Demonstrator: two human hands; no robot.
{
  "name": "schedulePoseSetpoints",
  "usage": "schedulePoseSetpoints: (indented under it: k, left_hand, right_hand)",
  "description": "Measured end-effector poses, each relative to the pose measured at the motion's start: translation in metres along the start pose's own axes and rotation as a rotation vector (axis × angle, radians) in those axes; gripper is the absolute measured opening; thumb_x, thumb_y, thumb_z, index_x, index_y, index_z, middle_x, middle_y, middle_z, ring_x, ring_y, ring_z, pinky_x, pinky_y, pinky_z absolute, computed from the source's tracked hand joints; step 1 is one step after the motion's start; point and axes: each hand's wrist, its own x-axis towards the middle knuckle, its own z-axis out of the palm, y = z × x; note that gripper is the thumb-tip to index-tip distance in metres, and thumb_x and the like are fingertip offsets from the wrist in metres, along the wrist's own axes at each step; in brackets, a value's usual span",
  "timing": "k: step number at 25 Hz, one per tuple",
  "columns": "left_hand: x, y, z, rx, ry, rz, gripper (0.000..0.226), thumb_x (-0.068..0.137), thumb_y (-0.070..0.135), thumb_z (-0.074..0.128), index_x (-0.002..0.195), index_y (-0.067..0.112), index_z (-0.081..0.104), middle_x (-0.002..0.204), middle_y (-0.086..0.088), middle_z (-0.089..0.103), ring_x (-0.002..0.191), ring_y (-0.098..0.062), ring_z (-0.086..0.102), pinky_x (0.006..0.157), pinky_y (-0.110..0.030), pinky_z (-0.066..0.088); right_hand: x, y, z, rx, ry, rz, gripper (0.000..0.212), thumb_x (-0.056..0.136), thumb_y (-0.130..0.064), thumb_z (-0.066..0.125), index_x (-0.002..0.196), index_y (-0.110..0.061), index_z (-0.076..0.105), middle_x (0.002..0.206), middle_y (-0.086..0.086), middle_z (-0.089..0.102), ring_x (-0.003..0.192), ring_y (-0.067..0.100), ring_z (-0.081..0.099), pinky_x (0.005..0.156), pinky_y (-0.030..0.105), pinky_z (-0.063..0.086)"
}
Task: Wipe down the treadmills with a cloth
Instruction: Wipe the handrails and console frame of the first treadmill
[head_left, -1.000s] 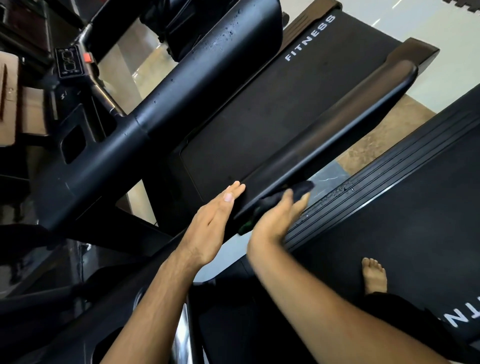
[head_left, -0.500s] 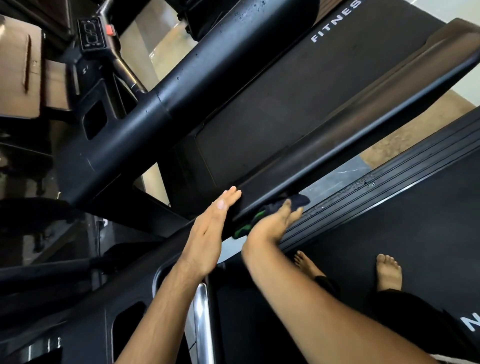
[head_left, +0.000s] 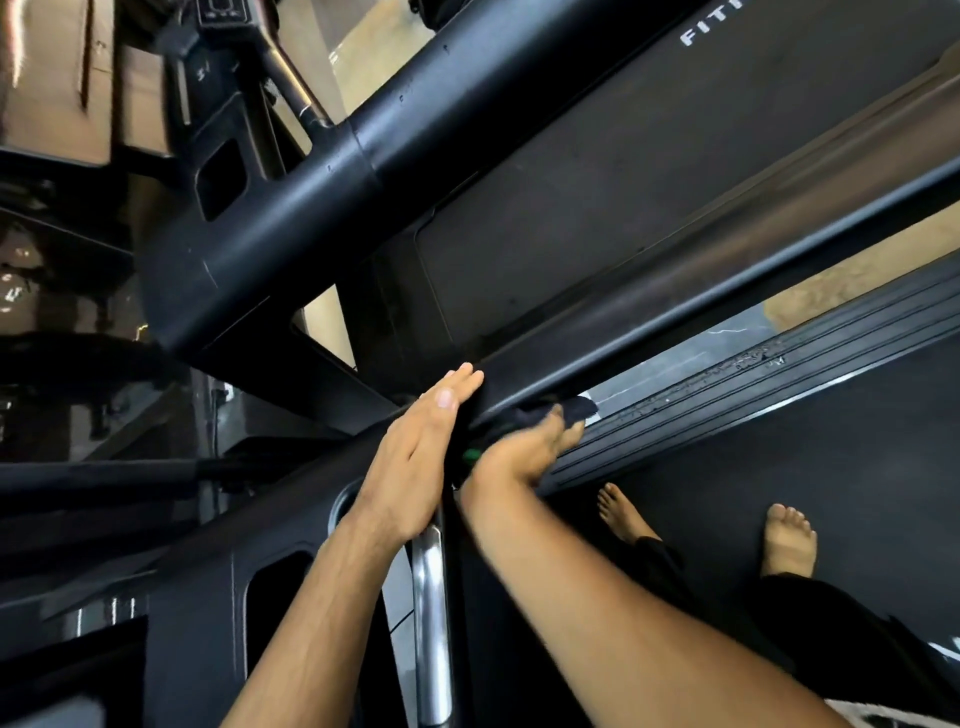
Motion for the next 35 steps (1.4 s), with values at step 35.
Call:
schedulePoseSetpoints:
  k: [35]
  left_hand:
    - [0.094,0.144,0.099,0.208,-0.264,0.411,0.053,0.097,0.051,0.035,0.145,0.028,0.042,0.152,0.02,0.034,0.138,0.012,0.025,0.12,-0.03,0.02]
  right_hand:
    - [0.148,-0.241,-0.009,0.345,-0.31,-0.363,0.065,0.069,-0.045,0.076,0.127,-0.018,0.062,0.116,0.01,0.067,0.108,0.033,0.063,0.088,0.041,0.05]
